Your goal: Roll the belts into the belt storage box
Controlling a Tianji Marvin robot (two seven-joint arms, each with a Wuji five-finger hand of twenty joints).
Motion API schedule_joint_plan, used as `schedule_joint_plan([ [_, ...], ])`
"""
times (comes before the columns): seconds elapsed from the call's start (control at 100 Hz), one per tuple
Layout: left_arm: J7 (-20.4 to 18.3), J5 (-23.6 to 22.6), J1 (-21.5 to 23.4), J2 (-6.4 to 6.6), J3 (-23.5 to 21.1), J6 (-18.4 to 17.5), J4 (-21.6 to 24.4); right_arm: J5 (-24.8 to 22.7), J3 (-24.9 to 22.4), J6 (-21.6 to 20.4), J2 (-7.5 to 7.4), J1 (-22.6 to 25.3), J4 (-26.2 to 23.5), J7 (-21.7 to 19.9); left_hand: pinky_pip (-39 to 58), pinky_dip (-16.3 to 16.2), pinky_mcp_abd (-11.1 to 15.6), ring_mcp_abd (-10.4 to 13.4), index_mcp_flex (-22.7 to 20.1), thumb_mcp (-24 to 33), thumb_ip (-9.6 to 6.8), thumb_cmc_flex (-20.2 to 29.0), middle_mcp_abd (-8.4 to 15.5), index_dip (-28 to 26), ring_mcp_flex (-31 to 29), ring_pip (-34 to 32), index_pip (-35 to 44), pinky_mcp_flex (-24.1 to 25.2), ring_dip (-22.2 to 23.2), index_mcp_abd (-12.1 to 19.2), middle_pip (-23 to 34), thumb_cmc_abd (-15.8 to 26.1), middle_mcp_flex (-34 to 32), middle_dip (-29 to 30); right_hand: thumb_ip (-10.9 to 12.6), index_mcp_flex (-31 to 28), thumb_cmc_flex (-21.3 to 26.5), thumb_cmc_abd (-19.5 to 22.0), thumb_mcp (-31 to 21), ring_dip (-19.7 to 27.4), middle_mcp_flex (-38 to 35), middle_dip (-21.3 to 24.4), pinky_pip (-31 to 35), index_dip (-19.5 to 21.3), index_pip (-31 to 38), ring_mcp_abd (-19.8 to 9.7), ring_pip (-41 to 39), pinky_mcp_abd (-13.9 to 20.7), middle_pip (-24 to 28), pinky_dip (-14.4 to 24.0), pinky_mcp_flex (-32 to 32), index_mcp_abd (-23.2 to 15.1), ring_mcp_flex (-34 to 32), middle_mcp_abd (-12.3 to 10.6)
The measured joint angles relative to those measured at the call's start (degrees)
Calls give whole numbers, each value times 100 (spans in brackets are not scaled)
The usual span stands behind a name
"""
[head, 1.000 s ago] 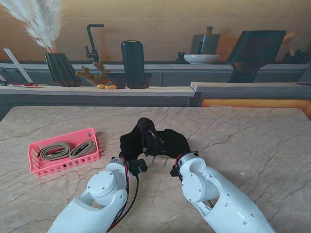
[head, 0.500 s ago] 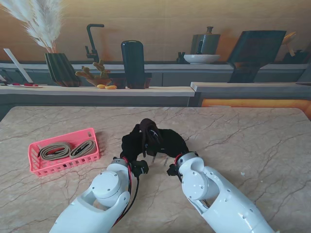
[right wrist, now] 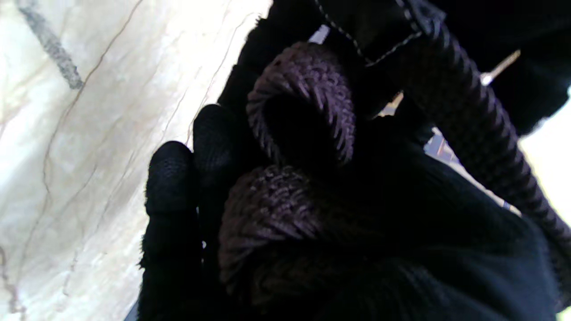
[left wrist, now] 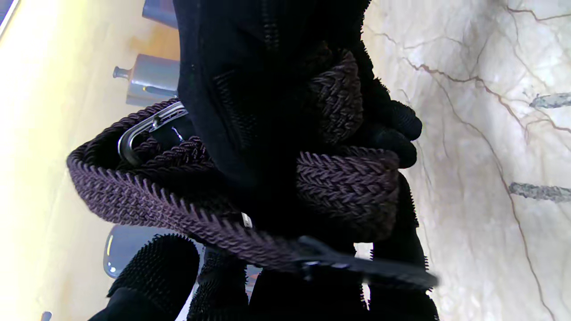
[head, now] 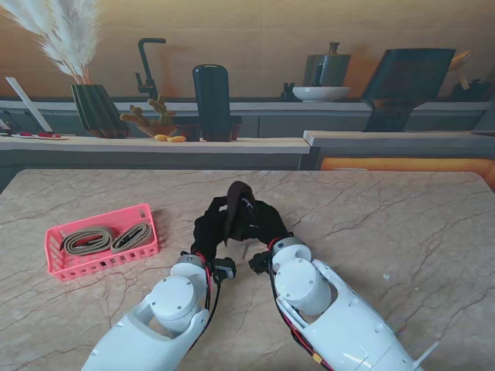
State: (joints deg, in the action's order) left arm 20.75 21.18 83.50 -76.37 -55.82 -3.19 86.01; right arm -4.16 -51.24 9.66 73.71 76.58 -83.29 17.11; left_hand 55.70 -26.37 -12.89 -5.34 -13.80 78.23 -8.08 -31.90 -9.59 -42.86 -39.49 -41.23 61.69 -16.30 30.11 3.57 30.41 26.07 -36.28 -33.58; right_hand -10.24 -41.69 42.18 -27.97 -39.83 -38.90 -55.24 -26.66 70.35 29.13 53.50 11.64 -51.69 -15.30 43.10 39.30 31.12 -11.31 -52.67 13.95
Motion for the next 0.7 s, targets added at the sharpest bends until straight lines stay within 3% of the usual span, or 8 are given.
schedule_joint_plan([
  [0.15,-153,-183,-60,0,36,-118,-71,309,-212,53,54,116,-124,18,-76,0,-4,95,-9,-55,0,-72,59,206,316,48,-848,281,74,-159,28,-87,368,395,-2,0,0,0,-112,-143,33,-31,8,366,-108,15,-217,-2,12,0,-117,63,5,63],
  [0.18,-202,-181,-65,0,33,-124,-76,375,-236,54,58,129,-135,39,-103,0,-6,132,-12,-682,176,1390,76,207,398,113,-1114,352,74,-179,-8,-1252,444,470,-2,0,0,0,-131,-147,60,-31,8,393,-109,15,-228,-2,12,0,-122,70,7,77],
  [0.23,-274,-160,-69,4,25,-131,-79,422,-274,66,64,151,-157,81,-199,0,-7,179,-7,-3665,757,4685,166,440,508,248,-1508,486,53,-256,-133,-3238,653,576,-3,2,0,0,-156,-159,65,-31,8,434,-115,15,-288,-2,12,0,-124,99,11,80],
  [0.28,-389,-111,-71,12,22,-156,-82,423,-306,81,67,171,-180,119,-376,0,-7,242,235,-5137,914,5661,241,791,739,342,-1932,577,36,-422,-344,-3829,954,667,-5,18,0,44,-156,-173,69,-31,8,465,-119,15,-306,-2,12,0,-126,115,12,89],
  [0.37,-639,13,-72,41,21,-359,-121,422,-361,110,68,200,-231,164,-802,147,3,261,468,-5559,1193,5365,301,1468,1126,621,-2991,887,-79,-432,-730,-4285,1564,923,-5,18,0,46,-169,-215,74,-31,8,478,-120,15,-378,-2,12,0,-126,153,13,103],
  [0.51,-804,-211,-128,100,104,-911,-338,471,-408,222,68,209,-330,170,-1588,407,12,276,487,-3626,1776,4044,303,2232,1475,833,-4663,1228,-167,-565,-1174,-5226,2185,1253,-5,20,65,46,-296,-244,162,-108,76,480,-120,10,-577,-4,12,0,-126,361,13,178],
  [0.58,-833,-500,-163,126,131,-1037,-435,471,-408,352,68,199,-353,145,-1832,471,13,283,488,-3078,1879,3810,285,2422,1769,959,-5057,1317,-251,-577,-1330,-5542,2262,1386,-5,22,87,46,-362,-294,215,-269,157,472,-120,11,-699,-51,64,0,-126,477,13,238],
  [0.7,-835,-820,-198,188,130,-1035,-529,387,-383,577,38,154,-401,-68,-2091,484,10,-353,494,-2848,1879,3810,151,2545,2690,2601,-5328,1413,-812,-670,-1542,-5724,2434,1521,-5,23,131,46,-422,-382,64,-609,336,441,-120,25,-1051,-77,996,15,-114,593,-56,43],
])
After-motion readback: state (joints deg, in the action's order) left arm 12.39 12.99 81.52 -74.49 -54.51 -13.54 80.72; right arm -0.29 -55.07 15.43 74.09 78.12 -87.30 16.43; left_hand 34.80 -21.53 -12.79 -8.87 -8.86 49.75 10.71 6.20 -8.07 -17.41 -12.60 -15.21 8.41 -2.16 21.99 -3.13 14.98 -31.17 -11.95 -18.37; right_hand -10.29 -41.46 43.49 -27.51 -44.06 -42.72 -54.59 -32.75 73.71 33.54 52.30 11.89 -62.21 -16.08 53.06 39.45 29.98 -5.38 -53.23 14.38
